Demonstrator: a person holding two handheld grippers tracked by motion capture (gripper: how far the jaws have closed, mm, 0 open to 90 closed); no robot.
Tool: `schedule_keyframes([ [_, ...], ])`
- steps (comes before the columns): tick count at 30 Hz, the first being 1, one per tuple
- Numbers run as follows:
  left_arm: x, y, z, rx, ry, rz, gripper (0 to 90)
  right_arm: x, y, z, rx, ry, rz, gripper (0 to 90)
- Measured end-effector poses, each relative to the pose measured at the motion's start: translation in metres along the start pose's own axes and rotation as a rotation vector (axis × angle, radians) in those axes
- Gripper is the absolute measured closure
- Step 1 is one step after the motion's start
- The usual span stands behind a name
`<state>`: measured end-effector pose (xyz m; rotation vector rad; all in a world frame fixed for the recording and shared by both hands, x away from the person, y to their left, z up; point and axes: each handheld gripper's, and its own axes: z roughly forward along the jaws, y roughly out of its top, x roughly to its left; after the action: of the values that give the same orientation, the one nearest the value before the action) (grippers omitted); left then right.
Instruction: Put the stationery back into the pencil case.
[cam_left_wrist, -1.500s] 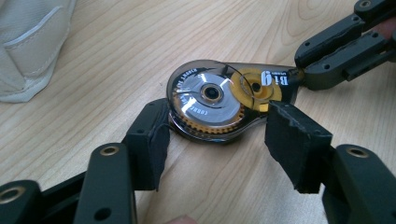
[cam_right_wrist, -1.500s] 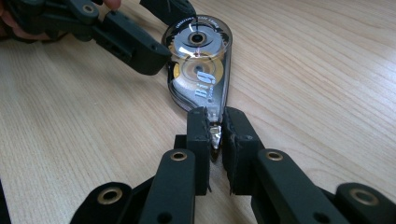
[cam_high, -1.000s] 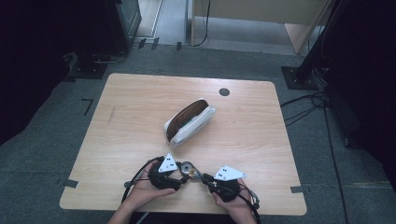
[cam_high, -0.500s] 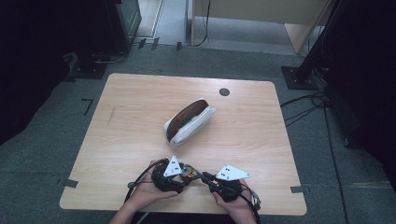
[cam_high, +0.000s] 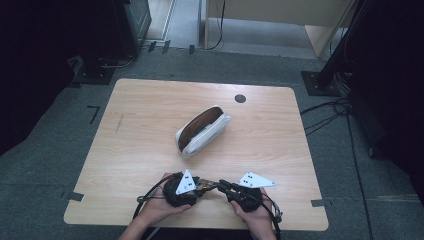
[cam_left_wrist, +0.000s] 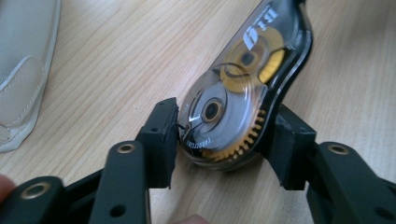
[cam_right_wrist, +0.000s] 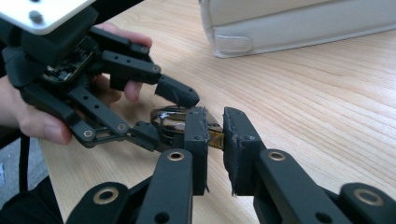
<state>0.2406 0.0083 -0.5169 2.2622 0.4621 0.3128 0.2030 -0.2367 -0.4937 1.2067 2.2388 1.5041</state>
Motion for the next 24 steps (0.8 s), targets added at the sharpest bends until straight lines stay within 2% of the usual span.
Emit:
schedule_keyframes([
  [5, 0.001, -0.001, -0.003, -0.016, -0.004, 0.004, 60.6, -0.011, -0.002, 0.002, -0.005, 0.016, 0.067, 75.1],
  [9, -0.003, -0.001, -0.004, -0.025, -0.001, 0.039, 66.1, -0.02, -0.003, 0.004, -0.001, 0.034, 0.117, 72.3],
  [14, -0.008, 0.001, -0.004, -0.018, -0.057, 0.069, 74.2, -0.034, -0.005, 0.005, -0.013, 0.059, 0.191, 69.8],
  [17, -0.007, 0.002, -0.004, -0.02, -0.07, 0.069, 74.5, -0.039, -0.007, 0.006, -0.003, 0.053, 0.2, 67.0],
  [19, -0.007, 0.002, -0.005, -0.024, -0.078, 0.061, 74.6, -0.041, -0.008, 0.006, -0.009, 0.054, 0.203, 60.7],
  [23, -0.004, 0.002, -0.006, -0.018, -0.074, 0.041, 74.7, -0.046, -0.007, 0.002, -0.029, 0.014, 0.197, 51.6],
  [24, -0.003, 0.002, -0.007, -0.019, -0.076, 0.034, 74.6, -0.048, -0.007, -0.001, -0.031, -0.013, 0.189, 49.0],
])
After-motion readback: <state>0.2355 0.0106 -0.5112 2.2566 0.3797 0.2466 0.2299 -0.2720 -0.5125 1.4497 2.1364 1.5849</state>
